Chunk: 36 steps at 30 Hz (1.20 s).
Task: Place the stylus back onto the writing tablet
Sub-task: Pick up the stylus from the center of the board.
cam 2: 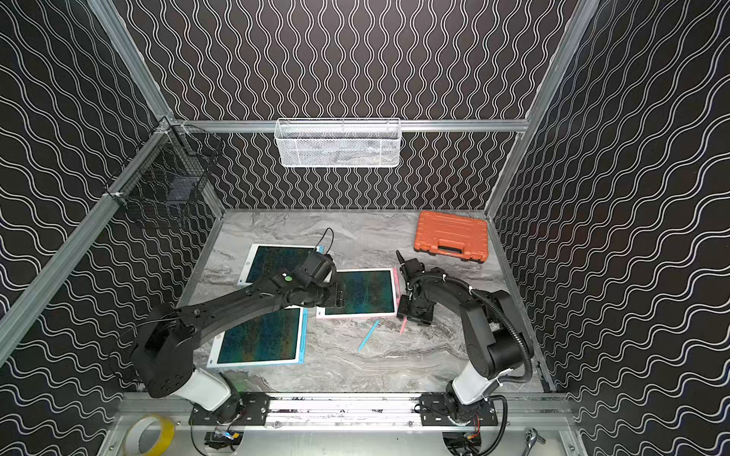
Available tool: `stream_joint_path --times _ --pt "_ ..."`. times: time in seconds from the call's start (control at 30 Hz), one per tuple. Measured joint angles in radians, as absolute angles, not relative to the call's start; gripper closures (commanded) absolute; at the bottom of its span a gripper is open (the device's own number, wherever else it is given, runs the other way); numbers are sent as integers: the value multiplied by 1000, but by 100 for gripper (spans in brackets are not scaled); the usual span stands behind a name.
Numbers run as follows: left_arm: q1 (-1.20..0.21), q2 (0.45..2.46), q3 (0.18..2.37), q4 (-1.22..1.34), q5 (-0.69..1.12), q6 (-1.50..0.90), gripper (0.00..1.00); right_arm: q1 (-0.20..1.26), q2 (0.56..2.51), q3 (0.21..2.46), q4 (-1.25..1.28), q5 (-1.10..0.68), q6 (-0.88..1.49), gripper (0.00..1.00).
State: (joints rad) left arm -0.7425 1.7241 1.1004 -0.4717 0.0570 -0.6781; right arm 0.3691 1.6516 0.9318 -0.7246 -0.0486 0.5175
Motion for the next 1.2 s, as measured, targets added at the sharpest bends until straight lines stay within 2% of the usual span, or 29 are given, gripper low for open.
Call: stream_joint_path --times 0.1,0.37,0.63,1.2 --pt "-732 1724 1085 -466 63 -678 21 379 1658 937 -728 -36 531 43" --pt "-725 1700 1059 -454 66 -678 21 391 1631 901 -710 10 542 60" --pt "-725 1698 1069 -453 54 -681 21 391 1624 894 -709 32 530 67" --pt "-728 1712 1061 -446 30 -729 22 397 1667 946 -725 17 427 76"
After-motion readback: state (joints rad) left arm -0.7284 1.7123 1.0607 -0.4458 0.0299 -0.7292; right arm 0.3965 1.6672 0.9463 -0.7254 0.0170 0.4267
